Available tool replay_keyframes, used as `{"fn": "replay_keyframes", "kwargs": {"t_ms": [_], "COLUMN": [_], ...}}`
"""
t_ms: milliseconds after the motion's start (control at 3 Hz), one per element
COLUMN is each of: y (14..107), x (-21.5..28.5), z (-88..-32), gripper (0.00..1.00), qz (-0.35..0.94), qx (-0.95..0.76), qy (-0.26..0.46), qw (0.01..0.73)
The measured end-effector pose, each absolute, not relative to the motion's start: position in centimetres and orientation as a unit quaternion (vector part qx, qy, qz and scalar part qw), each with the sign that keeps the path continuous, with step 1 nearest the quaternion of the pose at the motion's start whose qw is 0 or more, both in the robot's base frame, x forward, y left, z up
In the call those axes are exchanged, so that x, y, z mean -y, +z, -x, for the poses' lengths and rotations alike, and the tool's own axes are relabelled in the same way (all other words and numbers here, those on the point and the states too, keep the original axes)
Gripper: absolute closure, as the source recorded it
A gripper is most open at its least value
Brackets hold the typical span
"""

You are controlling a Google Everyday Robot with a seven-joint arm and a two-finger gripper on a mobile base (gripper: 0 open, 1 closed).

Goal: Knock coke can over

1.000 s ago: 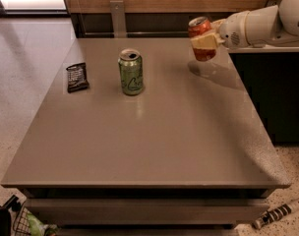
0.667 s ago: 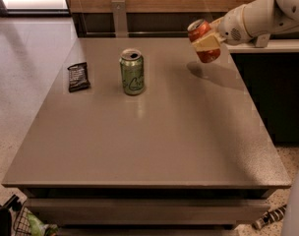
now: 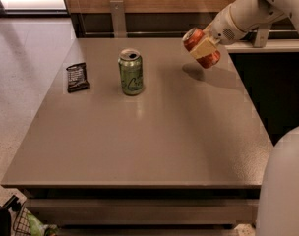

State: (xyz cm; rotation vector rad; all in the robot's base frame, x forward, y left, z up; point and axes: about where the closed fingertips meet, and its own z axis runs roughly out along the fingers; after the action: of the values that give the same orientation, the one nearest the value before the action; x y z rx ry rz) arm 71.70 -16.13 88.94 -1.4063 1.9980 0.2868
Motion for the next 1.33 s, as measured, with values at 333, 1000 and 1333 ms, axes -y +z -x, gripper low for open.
{"fn": "replay_keyframes", "kwargs": {"t_ms": [333,1000,1333], "y": [87.5,82.9,83.0], "x": [15.5,13.4,13.3], "z": [-71.3,-71.7,-71.7], "gripper": [1.00,1.00,0.99], "qz": [0.558,0.572,0.573], "qx": [-0.770,-0.770,-0.770], "qy": [0.098,0.135,0.135], "qw": [0.293,0.247,0.247]}}
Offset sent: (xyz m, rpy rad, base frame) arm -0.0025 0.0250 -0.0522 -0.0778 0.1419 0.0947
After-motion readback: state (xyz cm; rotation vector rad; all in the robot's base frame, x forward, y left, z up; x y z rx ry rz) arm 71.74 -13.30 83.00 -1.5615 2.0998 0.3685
